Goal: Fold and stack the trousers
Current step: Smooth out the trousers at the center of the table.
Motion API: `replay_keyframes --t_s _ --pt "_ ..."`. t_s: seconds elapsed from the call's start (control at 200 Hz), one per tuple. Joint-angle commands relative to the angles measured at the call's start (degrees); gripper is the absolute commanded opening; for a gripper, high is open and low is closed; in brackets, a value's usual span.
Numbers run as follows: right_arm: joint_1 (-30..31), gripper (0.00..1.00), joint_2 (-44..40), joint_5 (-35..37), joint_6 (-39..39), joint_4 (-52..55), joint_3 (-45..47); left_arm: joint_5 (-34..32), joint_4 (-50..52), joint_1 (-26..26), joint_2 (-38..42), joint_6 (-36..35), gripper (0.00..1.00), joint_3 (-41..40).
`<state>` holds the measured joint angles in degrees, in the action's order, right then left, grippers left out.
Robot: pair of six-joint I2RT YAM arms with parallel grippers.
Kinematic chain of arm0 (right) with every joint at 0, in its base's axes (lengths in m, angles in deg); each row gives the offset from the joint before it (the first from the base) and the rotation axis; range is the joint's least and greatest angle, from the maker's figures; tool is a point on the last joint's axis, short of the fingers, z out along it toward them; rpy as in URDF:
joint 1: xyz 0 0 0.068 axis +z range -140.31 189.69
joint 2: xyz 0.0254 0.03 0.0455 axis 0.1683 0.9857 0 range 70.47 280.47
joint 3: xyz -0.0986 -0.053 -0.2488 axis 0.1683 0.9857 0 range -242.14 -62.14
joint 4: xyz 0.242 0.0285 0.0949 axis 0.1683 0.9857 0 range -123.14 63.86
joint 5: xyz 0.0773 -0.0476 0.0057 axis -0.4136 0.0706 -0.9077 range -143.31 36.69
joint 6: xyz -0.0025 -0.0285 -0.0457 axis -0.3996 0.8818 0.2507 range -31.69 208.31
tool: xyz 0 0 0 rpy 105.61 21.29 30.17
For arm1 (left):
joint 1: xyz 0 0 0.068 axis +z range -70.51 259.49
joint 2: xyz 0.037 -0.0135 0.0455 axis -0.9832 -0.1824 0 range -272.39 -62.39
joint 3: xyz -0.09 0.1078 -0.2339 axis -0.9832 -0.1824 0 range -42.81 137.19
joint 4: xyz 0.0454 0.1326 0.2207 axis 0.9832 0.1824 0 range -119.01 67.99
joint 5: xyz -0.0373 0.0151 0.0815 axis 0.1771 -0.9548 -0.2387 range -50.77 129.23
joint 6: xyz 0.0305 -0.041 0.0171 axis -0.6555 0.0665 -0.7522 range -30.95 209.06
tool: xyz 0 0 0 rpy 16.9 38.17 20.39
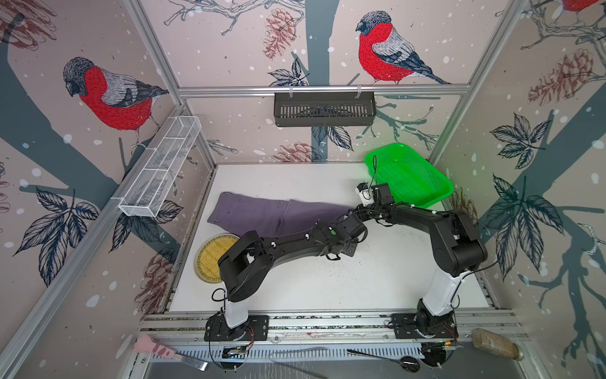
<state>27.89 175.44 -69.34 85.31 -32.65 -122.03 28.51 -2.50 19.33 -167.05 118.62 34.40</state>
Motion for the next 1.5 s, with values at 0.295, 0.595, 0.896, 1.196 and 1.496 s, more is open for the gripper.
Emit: replay_keyframes --t_s 0.295,0.595,0.896,1.196,1.496 --pt "-1.50 0.16 -5.42 1.41 5.66 -1.03 -1.70 -4.01 10.21 3.25 8.08 -2.60 0.00 3.15" --pt "-2.66 0.25 -9.24 -1.23 6.28 -3.09 -0.14 -0.30 8.92 6.54 10.74 -3.35 0.00 2.84" --pt "-3.70 0.45 -17.69 -4.07 -3.80 -3.04 2.42 0.87 8.65 7.41 10.40 -4.42 0.00 5.38" --pt "-0.53 0.44 -26.77 -1.07 -15.18 -0.42 12.19 2.62 8.29 8.03 10.16 -4.77 0.00 7.26" --pt "5.27 0.46 -28.08 4.17 -35.39 -11.39 20.11 3.14 8.48 8.39 9.63 -5.23 0.00 7.73"
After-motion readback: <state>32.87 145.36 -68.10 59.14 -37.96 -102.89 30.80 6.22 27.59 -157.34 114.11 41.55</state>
